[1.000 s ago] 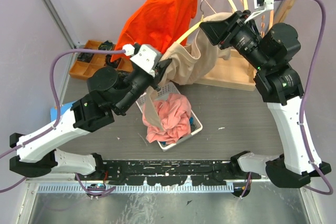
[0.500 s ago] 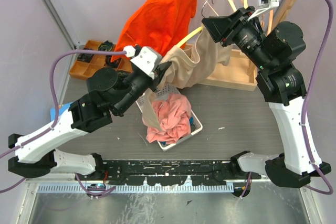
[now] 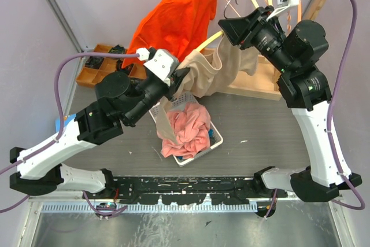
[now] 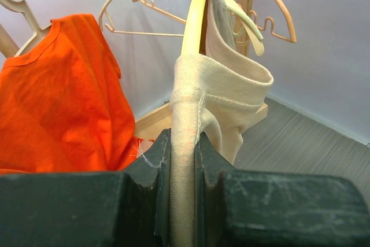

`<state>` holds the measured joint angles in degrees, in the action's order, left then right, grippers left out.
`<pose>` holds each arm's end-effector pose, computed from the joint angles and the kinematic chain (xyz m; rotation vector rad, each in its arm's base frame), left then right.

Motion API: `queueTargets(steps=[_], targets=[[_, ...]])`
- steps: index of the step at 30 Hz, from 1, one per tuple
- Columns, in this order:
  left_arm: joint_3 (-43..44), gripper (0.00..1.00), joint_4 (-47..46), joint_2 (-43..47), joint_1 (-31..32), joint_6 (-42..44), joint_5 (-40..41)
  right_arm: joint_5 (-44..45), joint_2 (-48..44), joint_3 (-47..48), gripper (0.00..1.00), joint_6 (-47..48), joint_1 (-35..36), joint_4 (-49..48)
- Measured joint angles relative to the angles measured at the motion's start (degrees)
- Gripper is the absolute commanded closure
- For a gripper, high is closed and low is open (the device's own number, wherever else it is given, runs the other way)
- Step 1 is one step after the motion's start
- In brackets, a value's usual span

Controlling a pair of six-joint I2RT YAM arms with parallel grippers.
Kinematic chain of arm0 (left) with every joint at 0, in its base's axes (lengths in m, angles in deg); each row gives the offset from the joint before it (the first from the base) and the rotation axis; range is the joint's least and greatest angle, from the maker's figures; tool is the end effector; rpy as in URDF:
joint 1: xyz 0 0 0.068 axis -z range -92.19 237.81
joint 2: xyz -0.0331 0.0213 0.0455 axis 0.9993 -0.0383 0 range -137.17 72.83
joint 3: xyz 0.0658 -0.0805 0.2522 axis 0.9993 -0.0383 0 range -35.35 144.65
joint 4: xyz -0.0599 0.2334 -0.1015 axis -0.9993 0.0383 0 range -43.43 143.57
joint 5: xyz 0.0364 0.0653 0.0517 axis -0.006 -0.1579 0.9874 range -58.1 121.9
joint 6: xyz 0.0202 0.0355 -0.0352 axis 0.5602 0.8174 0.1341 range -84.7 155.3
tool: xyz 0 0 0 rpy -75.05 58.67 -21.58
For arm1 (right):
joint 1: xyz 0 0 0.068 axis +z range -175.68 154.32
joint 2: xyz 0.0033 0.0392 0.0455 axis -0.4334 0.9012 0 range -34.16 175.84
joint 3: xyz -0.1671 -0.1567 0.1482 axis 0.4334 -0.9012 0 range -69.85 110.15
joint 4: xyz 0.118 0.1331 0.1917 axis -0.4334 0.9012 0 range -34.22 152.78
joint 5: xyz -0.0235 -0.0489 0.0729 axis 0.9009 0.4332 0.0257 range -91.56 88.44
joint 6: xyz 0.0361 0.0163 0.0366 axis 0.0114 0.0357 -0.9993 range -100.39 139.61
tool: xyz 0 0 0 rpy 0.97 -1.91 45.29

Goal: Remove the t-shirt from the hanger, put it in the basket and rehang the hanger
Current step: Pick up the hanger from the clothesline.

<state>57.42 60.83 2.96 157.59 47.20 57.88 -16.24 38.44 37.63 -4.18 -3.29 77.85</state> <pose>0.0963 -0.2164 0.5279 0.6338 1.3097 -0.5076 0.1938 0.0897 0.5788 -0.2073 1.3905 0.8465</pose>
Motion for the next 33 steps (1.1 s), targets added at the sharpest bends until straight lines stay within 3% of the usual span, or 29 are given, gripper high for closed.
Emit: queueTargets(steps=[10,11,14,18,33], targets=[[1.33,0.99,0.37,-1.09,-0.15,-0.57,-0.28,0.04,0.2,0.0,0.91,2.36,0.0,-0.85],[1.33,0.95,0.37,-1.09,-0.15,-0.66,-0.24,0.04,0.2,0.0,0.93,2.89,0.0,-0.81],[1.33,0.7,0.37,-1.09,-0.15,-1.16,-0.17,0.13,0.15,-0.04,0.96,3.74,0.0,-0.96],[1.31,0.59,-0.59,-0.76,-0.02,-2.12,-0.83,1.42,0.02,-0.81,0.99,4.13,0.04,-0.68],[-2.23,0.69,5.88,11.28,0.13,-12.11,-1.53,8.09,0.04,-2.49,0.99,3.87,0.04,-1.05]])
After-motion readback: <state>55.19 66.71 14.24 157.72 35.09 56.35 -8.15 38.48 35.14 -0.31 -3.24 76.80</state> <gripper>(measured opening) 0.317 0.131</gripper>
